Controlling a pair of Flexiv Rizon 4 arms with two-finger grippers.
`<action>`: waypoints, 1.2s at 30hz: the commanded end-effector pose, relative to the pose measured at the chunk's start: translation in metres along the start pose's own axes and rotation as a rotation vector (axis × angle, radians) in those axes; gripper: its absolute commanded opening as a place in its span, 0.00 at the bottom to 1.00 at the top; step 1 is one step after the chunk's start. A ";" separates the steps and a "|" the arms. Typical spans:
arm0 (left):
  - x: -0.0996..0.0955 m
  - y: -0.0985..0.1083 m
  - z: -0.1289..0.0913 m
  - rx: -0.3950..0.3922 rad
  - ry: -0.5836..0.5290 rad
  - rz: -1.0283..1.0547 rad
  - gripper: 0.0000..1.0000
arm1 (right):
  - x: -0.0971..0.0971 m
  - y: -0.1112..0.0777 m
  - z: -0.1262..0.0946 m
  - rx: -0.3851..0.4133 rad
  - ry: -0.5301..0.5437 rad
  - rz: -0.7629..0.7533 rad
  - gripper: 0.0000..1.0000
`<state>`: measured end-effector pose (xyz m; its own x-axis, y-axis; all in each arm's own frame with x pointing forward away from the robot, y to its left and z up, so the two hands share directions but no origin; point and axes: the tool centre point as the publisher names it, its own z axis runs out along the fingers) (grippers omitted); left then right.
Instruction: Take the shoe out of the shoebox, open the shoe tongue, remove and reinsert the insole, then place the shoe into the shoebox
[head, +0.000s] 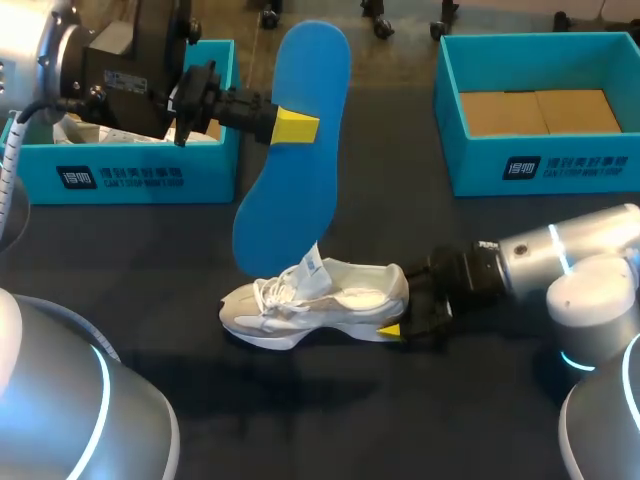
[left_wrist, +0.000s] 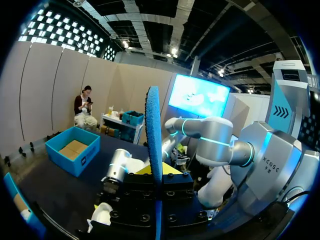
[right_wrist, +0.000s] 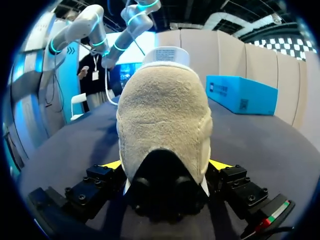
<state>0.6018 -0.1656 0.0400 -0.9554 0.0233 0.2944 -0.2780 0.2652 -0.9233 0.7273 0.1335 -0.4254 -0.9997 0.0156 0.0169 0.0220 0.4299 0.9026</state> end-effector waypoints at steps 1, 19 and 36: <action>-0.001 0.000 0.001 -0.001 0.001 0.000 0.00 | 0.006 0.014 -0.020 0.136 -0.009 0.034 1.00; -0.001 0.000 0.001 -0.001 0.001 0.000 0.00 | 0.003 0.058 -0.039 0.699 0.096 0.262 1.00; -0.001 0.000 0.001 -0.001 0.001 0.000 0.00 | 0.006 0.071 -0.037 0.924 0.059 0.339 1.00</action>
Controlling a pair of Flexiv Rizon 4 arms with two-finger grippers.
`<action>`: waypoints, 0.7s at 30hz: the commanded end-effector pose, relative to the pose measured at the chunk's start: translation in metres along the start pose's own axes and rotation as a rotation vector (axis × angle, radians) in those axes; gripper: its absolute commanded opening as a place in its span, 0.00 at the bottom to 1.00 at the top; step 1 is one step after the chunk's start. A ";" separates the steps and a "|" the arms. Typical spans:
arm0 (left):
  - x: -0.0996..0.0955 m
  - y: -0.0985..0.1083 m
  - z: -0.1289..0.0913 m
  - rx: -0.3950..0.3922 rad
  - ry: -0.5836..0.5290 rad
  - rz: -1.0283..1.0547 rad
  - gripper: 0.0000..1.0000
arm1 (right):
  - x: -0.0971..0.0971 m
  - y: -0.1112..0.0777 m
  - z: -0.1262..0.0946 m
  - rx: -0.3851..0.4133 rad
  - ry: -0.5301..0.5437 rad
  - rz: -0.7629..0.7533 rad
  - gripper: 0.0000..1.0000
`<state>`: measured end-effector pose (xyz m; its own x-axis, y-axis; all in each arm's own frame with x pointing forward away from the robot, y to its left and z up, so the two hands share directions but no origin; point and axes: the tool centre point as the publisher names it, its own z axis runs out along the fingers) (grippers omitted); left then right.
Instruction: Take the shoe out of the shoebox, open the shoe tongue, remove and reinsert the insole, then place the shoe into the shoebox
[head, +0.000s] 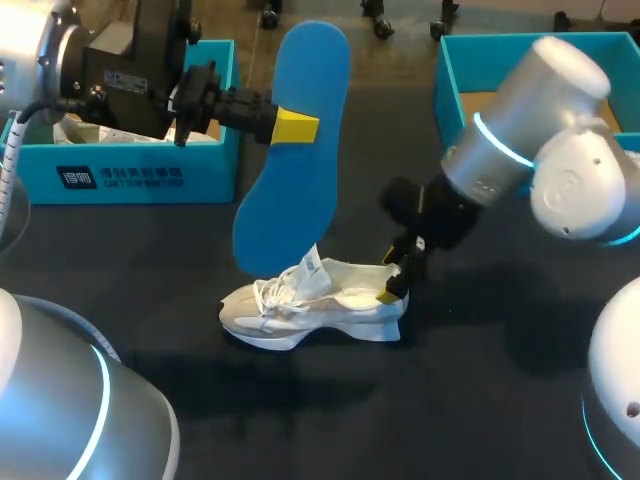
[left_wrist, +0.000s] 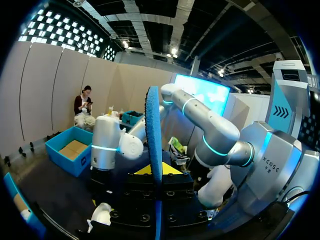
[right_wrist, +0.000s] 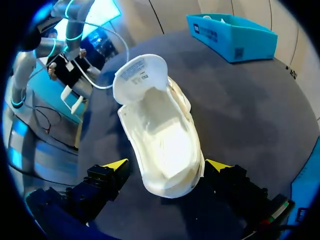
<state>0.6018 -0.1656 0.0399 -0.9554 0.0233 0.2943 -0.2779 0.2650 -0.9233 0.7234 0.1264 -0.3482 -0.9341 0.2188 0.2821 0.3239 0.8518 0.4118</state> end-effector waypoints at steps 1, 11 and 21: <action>-0.001 0.000 0.001 -0.001 0.001 0.000 0.00 | 0.002 0.005 0.000 0.280 -0.038 0.006 1.00; -0.001 0.000 0.001 -0.001 0.001 0.000 0.00 | 0.001 0.009 -0.001 0.340 -0.063 0.049 1.00; -0.001 0.000 0.001 -0.001 0.001 0.000 0.00 | 0.004 0.013 0.003 0.345 -0.074 0.069 1.00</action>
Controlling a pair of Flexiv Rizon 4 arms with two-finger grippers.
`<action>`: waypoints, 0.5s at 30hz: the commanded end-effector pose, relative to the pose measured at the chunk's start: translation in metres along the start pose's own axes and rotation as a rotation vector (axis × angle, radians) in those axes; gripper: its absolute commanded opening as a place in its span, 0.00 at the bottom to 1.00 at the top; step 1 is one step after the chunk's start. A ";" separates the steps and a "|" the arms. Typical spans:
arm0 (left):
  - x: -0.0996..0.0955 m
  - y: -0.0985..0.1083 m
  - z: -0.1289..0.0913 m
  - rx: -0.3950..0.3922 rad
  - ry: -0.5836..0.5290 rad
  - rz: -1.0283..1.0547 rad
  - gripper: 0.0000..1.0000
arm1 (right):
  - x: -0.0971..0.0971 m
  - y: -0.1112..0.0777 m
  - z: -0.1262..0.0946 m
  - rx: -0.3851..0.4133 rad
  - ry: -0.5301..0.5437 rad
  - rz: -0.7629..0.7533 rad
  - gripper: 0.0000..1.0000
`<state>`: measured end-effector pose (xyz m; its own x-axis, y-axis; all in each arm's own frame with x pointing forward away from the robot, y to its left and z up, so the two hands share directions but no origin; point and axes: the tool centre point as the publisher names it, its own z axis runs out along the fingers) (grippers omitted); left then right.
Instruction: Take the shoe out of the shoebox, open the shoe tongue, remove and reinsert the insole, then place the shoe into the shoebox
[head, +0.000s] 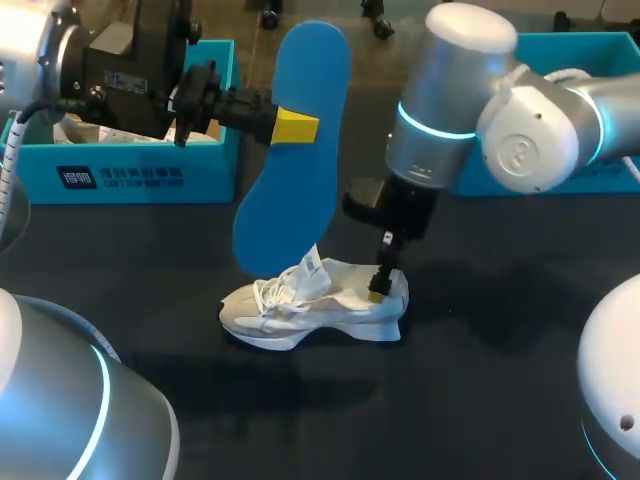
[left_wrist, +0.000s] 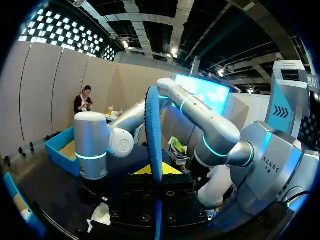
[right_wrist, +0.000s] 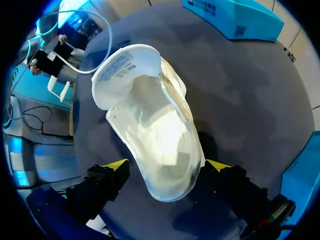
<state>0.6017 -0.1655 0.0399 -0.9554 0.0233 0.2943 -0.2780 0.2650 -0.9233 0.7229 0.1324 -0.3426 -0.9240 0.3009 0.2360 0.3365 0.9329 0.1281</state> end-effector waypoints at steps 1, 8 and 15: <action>-0.001 0.000 0.001 -0.001 0.001 0.000 0.00 | 0.002 0.007 0.003 0.058 -0.007 0.007 1.00; -0.001 0.000 0.001 -0.001 0.001 0.000 0.00 | 0.006 0.016 -0.006 0.062 -0.035 0.010 1.00; -0.001 0.000 0.001 -0.001 0.001 0.000 0.00 | -0.006 0.034 -0.018 0.086 -0.075 -0.032 1.00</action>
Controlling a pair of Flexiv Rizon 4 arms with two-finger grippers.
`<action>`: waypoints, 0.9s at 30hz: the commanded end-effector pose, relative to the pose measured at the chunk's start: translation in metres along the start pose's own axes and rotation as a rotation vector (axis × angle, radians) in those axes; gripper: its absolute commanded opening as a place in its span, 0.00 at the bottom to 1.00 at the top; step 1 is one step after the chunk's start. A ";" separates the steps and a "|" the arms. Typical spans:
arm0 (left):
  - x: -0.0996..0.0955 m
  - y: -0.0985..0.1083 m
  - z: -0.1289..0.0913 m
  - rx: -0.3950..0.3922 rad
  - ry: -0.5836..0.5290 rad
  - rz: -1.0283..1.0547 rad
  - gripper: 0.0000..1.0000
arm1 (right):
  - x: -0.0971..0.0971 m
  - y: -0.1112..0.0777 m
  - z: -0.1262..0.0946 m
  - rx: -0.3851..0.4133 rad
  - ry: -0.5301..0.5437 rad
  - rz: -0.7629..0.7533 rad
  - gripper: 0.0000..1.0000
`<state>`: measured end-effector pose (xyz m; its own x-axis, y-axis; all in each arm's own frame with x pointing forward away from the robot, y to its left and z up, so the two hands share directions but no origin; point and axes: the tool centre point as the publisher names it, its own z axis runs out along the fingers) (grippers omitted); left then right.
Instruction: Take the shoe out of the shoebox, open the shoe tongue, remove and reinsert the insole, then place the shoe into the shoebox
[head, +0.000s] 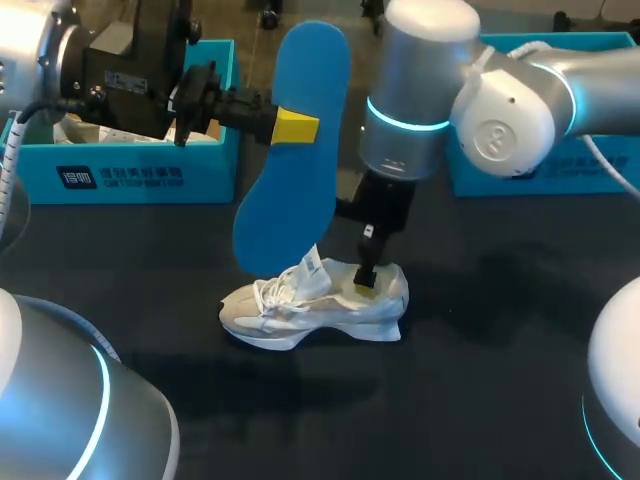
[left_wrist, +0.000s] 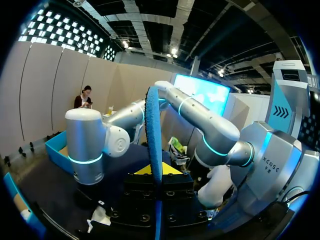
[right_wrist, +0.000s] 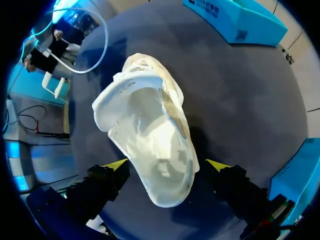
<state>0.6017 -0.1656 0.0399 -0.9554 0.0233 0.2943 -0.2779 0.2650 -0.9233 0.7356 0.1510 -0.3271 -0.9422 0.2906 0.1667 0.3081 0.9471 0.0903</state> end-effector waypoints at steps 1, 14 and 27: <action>-0.001 0.000 0.001 -0.001 0.001 0.000 0.00 | -0.008 0.012 -0.003 0.043 -0.008 -0.017 1.00; -0.001 0.000 0.001 -0.001 0.001 0.000 0.00 | -0.033 0.026 0.029 0.057 0.023 -0.074 1.00; -0.001 0.000 0.001 -0.001 0.001 0.000 0.00 | -0.021 0.023 0.051 0.033 0.054 -0.068 0.42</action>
<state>0.6017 -0.1656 0.0399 -0.9554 0.0233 0.2943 -0.2779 0.2649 -0.9233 0.7575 0.1735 -0.3744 -0.9520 0.2174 0.2154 0.2368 0.9692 0.0683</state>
